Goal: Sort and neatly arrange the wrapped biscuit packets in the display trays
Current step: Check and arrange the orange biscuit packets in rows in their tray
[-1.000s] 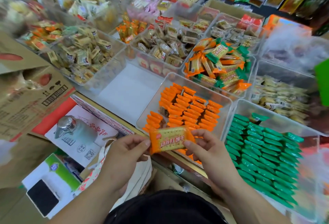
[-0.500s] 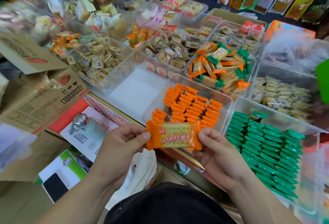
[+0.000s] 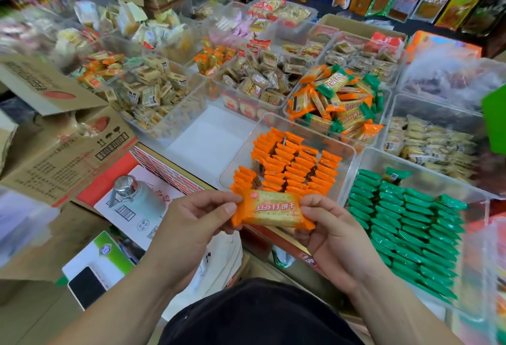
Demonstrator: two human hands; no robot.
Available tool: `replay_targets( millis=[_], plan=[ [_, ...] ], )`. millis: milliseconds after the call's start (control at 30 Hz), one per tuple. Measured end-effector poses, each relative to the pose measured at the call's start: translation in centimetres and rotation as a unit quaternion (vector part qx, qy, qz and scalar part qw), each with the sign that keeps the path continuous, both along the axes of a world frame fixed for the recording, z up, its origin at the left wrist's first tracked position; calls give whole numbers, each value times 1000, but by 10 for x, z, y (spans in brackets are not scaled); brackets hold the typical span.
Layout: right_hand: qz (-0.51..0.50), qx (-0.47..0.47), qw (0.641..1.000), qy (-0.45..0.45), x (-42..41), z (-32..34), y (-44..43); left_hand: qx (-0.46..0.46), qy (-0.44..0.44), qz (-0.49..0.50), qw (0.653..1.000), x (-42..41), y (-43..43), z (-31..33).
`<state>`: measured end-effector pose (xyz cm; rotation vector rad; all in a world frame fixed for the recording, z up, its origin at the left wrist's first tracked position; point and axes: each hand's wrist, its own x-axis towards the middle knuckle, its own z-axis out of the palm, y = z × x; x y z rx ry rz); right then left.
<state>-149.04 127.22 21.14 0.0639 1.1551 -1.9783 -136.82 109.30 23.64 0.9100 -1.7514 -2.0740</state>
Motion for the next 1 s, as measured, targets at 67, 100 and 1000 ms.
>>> replay_targets(
  millis=[67, 100, 1000],
  plan=[
    [3, 1, 999, -45, -2, -8, 1, 10, -3, -7, 1000, 2, -3, 2],
    [10, -6, 997, -70, -3, -10, 2, -11, -10, -15, 1000, 2, -5, 5],
    [2, 173, 984, -37, -36, -23, -32, -170, -94, -14, 981, -44, -25, -33]
  ],
)
